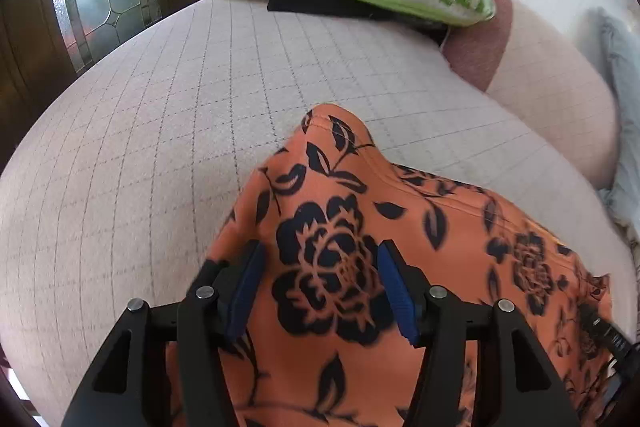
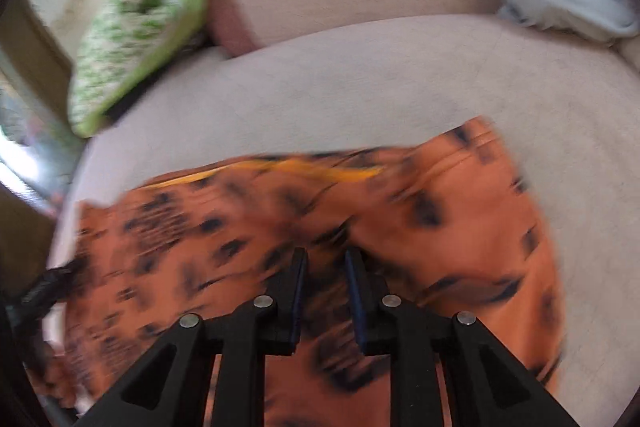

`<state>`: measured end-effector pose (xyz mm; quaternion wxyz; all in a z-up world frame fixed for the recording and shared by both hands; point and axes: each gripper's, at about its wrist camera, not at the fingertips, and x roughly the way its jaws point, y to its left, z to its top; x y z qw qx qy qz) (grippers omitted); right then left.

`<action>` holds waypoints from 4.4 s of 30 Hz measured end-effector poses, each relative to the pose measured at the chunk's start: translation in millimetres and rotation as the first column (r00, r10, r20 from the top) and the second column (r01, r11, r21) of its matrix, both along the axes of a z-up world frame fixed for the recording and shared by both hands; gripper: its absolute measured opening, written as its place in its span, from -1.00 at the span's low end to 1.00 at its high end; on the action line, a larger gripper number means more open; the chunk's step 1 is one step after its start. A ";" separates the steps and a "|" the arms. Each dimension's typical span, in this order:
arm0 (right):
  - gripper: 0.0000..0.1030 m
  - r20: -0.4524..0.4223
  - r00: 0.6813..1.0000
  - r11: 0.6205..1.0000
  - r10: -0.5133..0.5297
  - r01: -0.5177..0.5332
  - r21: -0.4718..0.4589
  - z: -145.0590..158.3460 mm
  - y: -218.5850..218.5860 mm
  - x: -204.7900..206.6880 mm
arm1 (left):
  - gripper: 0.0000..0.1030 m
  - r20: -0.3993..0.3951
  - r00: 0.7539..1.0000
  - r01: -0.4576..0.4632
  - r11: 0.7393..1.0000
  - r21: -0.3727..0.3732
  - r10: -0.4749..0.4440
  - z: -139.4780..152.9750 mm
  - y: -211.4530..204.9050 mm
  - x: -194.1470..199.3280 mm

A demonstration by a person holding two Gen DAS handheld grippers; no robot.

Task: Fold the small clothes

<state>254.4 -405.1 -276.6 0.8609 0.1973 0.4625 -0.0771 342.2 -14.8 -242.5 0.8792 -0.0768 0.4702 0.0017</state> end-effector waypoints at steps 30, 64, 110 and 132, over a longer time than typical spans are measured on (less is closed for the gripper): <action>-0.58 0.011 0.997 0.990 -0.080 0.078 0.117 -7.3 -34.2 -8.7 | 0.36 -0.009 0.998 -0.063 0.998 -0.002 0.063 -14.2 34.8 4.1; -0.53 0.100 0.939 0.920 0.330 -0.343 0.190 23.3 180.0 -70.3 | 0.50 -0.122 0.946 -0.319 0.930 -0.183 0.301 13.9 148.9 -136.1; -0.58 0.168 0.986 0.930 -0.021 -0.043 0.366 19.6 26.8 -150.0 | -0.74 0.273 0.920 0.357 0.888 -0.288 -0.281 82.7 -16.6 -166.9; -0.54 0.184 0.936 0.779 -0.300 0.129 0.614 21.9 -109.1 -190.6 | 0.38 0.195 0.708 0.704 0.654 -0.276 -0.679 66.1 -187.5 -222.4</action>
